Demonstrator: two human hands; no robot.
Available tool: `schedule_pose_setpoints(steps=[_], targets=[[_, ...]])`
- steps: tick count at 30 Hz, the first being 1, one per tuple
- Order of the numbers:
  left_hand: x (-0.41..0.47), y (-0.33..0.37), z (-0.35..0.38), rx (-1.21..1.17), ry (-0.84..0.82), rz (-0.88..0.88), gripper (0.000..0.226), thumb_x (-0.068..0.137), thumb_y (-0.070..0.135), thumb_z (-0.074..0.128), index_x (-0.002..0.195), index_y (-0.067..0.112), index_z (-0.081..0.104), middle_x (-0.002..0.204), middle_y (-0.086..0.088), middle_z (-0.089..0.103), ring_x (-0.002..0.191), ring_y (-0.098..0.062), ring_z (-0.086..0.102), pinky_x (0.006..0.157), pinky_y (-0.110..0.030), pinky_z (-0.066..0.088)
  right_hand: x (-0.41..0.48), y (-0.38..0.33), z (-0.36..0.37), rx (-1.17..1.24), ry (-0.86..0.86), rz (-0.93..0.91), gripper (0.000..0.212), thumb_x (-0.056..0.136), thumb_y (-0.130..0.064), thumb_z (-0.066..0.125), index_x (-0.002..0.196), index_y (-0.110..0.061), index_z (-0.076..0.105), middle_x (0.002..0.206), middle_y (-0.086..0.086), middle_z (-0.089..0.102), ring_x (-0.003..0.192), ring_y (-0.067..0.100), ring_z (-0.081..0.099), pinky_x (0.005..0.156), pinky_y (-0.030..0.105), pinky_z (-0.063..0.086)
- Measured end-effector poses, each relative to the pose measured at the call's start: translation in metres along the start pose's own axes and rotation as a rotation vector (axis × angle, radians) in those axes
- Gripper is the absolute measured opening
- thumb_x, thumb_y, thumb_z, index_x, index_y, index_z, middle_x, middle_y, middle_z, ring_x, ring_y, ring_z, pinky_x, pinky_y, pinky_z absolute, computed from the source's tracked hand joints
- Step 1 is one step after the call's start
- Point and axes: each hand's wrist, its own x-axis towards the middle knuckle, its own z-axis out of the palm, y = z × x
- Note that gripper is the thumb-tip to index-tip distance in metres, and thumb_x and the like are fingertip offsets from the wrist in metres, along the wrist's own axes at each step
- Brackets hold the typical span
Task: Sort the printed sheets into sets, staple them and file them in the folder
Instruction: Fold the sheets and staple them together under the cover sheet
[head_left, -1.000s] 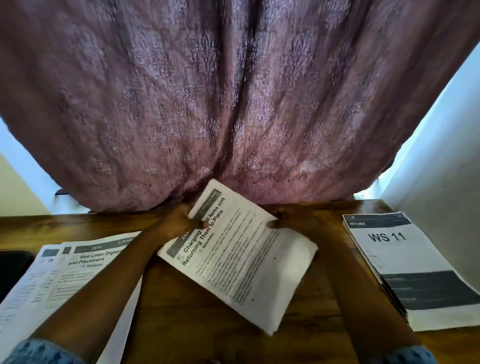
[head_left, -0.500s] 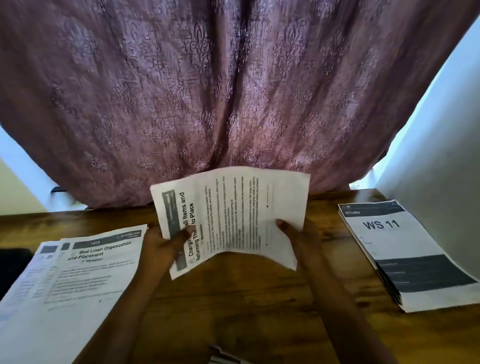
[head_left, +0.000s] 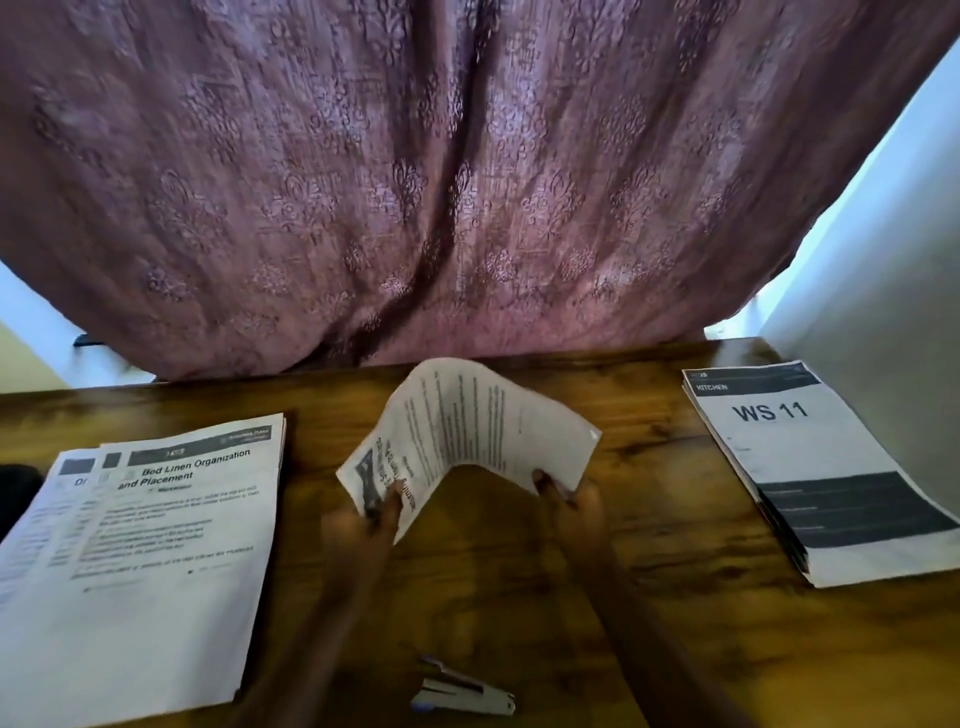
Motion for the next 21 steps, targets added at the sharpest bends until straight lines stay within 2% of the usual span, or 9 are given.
schedule_pose_setpoints(steps=[2,3,5,8,10,12,14,17,21], targets=[[0.012,0.006,-0.008,-0.104,-0.005,-0.028,0.022,0.083,0.021,0.07,0.088,0.035,0.055,0.088,0.011,0.066,0.074,-0.007,0.068,0.054,-0.021,0.055,0.014,-0.007,-0.013,0.002,-0.051,-0.001,0.023,0.089,-0.018,0.062,0.105,-0.033,0.055,0.105,-0.013,0.062,0.106,0.019,0.061,0.083,0.033,0.054],[0.017,0.006,-0.015,-0.145,-0.039,-0.036,0.023,0.081,0.019,0.072,0.089,0.035,0.058,0.085,0.018,0.067,0.071,-0.006,0.069,0.054,-0.019,0.055,0.02,-0.014,-0.022,-0.017,-0.065,-0.014,0.026,0.089,-0.02,0.063,0.11,-0.033,0.054,0.108,-0.013,0.062,0.103,0.016,0.062,0.083,0.036,0.054],[0.028,0.005,-0.025,-0.168,-0.109,-0.09,0.028,0.078,0.012,0.075,0.092,0.032,0.062,0.078,0.02,0.07,0.072,-0.003,0.07,0.06,-0.025,0.058,0.035,-0.025,-0.036,-0.127,-0.093,-0.001,0.039,0.088,-0.021,0.064,0.124,-0.029,0.051,0.114,-0.011,0.06,0.1,0.013,0.06,0.082,0.034,0.052],[0.031,-0.007,-0.029,-0.254,-0.246,-0.292,0.033,0.077,-0.004,0.072,0.101,0.018,0.066,0.094,-0.001,0.075,0.087,-0.021,0.072,0.078,-0.043,0.059,0.058,-0.016,-0.041,-0.286,-0.149,0.155,0.047,0.086,-0.016,0.066,0.131,-0.018,0.051,0.127,0.003,0.059,0.109,0.023,0.057,0.088,0.037,0.047],[0.029,-0.021,-0.032,-0.282,-0.329,-0.435,0.03,0.079,-0.002,0.07,0.106,0.01,0.067,0.106,-0.015,0.071,0.094,-0.032,0.07,0.084,-0.051,0.056,0.065,-0.003,-0.036,-0.375,-0.155,0.218,0.047,0.085,-0.015,0.068,0.129,-0.017,0.052,0.128,0.006,0.059,0.109,0.025,0.057,0.086,0.035,0.045],[0.025,-0.033,-0.037,-0.219,-0.346,-0.515,0.029,0.08,0.008,0.073,0.108,0.01,0.068,0.106,-0.014,0.071,0.094,-0.032,0.069,0.087,-0.051,0.054,0.068,0.01,-0.032,-0.425,-0.155,0.245,0.046,0.084,-0.017,0.069,0.128,-0.016,0.054,0.126,0.007,0.06,0.106,0.026,0.059,0.086,0.036,0.047],[0.021,-0.042,-0.043,-0.163,-0.327,-0.531,0.03,0.077,0.016,0.077,0.106,0.014,0.068,0.099,-0.008,0.074,0.092,-0.026,0.07,0.081,-0.044,0.056,0.07,0.017,-0.03,-0.444,-0.151,0.275,0.043,0.085,-0.017,0.068,0.126,-0.015,0.055,0.125,0.008,0.06,0.103,0.026,0.058,0.085,0.037,0.046],[0.014,-0.043,-0.046,-0.176,-0.302,-0.561,0.021,0.08,0.012,0.075,0.098,0.015,0.066,0.092,-0.004,0.073,0.087,-0.021,0.069,0.061,-0.03,0.056,0.072,0.023,-0.028,-0.422,-0.147,0.296,0.039,0.086,-0.014,0.066,0.123,-0.013,0.055,0.124,0.01,0.059,0.095,0.024,0.056,0.081,0.036,0.046],[0.012,-0.045,-0.046,-0.174,-0.284,-0.606,0.027,0.078,0.013,0.076,0.103,0.01,0.065,0.098,-0.007,0.072,0.09,-0.022,0.069,0.056,-0.027,0.056,0.072,0.028,-0.026,-0.483,-0.135,0.275,0.049,0.085,-0.015,0.068,0.129,-0.014,0.049,0.129,0.009,0.056,0.099,0.024,0.056,0.081,0.035,0.045]])
